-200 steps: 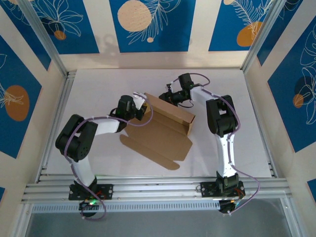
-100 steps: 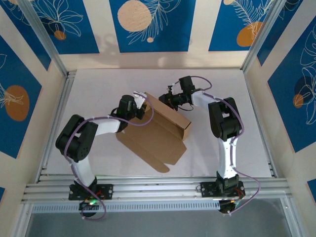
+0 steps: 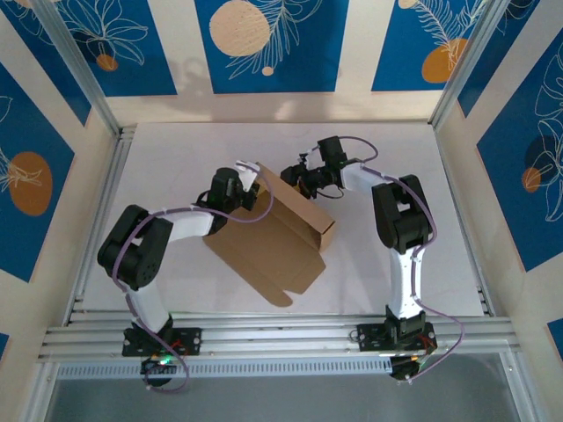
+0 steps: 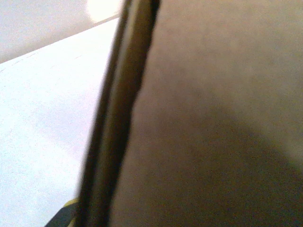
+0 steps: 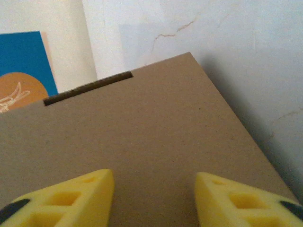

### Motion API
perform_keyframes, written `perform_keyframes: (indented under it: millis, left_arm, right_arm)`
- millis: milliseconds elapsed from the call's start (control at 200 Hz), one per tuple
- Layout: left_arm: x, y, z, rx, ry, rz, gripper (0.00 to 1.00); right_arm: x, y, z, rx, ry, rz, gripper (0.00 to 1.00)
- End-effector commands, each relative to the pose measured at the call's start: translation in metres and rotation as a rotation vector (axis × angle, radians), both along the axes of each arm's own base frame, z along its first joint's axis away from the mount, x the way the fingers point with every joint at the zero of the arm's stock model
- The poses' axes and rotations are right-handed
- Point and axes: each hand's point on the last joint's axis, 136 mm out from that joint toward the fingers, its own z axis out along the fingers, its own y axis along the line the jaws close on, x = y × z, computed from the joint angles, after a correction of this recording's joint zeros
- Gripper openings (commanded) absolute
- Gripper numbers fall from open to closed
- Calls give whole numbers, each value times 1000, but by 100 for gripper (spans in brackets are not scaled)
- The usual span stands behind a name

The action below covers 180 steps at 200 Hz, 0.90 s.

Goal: Fold the paper box

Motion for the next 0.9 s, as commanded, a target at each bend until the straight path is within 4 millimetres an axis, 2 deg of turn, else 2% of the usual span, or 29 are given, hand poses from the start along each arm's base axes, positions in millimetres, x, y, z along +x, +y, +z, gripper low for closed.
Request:
perform_keyframes:
  millis: [0, 80, 150, 335, 430, 550, 775, 895]
  left_arm:
    - [10, 15, 9, 5, -42, 55, 19]
    - [2, 5, 8, -24, -32, -13, 21]
    - [-4, -3, 6, -43, -16, -69, 22]
    - [-14, -18, -1, -100, 24, -170, 28]
    - [-16, -21, -2, -134, 27, -201, 34]
    - [-13, -22, -6, -127, 36, -208, 38]
    - [2, -26, -12, -100, 71, -211, 57]
    - [9, -29, -17, -94, 128, -214, 60]
  right_arm:
    - [-35, 6, 51, 8, -37, 92, 62]
    - [-26, -8, 60, -31, -90, 46, 71]
    - [-19, -11, 63, -20, -87, 42, 74]
    - [-18, 8, 73, 131, -54, 175, 79]
    - [-12, 12, 64, 137, -45, 212, 80]
    - [-5, 16, 59, 173, -39, 230, 80]
    - [2, 22, 51, 195, -28, 255, 76]
    - [9, 25, 47, 225, -5, 267, 74]
